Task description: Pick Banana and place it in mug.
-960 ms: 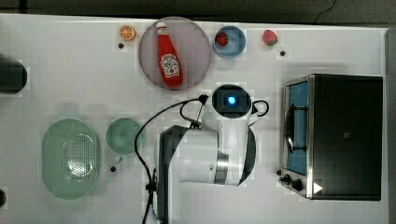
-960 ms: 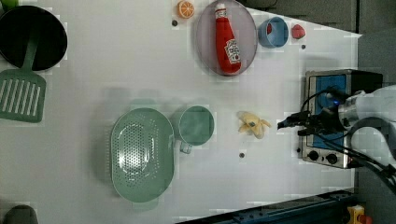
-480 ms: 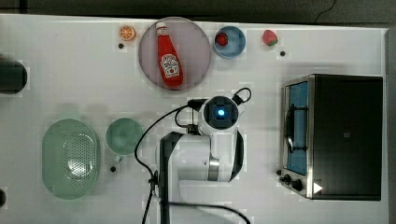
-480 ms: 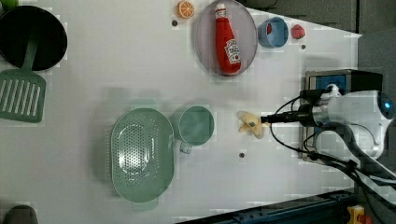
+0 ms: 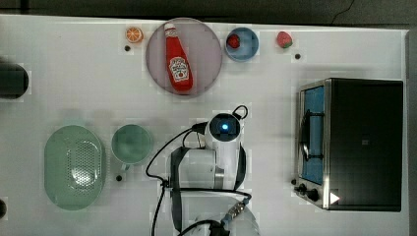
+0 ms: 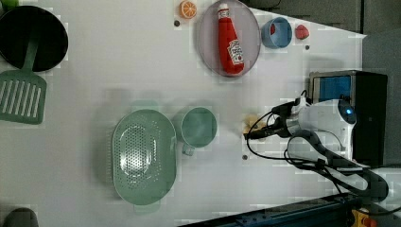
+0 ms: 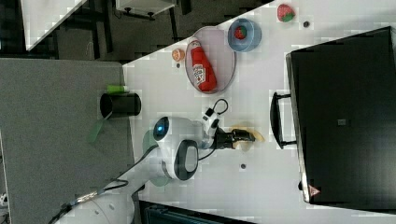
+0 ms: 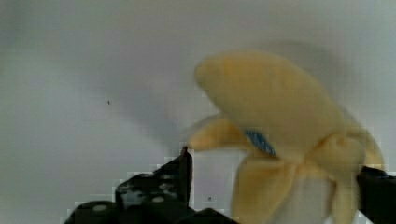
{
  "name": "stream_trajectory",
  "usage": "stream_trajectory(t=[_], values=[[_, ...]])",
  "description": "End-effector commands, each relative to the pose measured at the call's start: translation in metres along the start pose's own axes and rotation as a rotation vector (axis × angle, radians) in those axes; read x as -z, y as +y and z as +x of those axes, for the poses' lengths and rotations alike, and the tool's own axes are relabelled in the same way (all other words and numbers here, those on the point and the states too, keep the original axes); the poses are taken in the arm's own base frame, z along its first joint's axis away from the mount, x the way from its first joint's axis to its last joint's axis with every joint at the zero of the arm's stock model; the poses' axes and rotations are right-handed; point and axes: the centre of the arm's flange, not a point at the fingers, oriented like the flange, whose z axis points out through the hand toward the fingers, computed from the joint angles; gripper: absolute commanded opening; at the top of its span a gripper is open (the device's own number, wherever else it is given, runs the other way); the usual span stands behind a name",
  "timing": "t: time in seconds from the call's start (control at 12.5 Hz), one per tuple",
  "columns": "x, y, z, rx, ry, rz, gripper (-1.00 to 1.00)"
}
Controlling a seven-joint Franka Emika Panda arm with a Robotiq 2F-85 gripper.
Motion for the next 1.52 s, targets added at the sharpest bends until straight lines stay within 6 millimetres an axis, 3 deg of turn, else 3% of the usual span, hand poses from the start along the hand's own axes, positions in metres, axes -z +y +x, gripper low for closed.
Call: stream_trajectory(t=[0.08,0.16,0.56,0.64,0.8,0.96,1.2,1.52], values=[[0.026,0.012,0.012,0.035,0.129,-0.049,1.00],[0.024,0.013,0.012,0.034,0.125,-0.048,0.93],[0.036,0.014,0.016,0.034,0.151,-0.056,-0.25],[0.043,0.014,0.016,0.032,0.159,-0.058,-0.37],[0.064,0.017,0.014,0.025,0.178,-0.063,-0.37],[0.105,0.021,0.006,0.012,0.191,-0.064,-0.37],[0.189,0.021,-0.015,-0.001,0.192,-0.054,-0.37],[0.292,-0.006,-0.046,-0.049,0.176,-0.039,-0.37]])
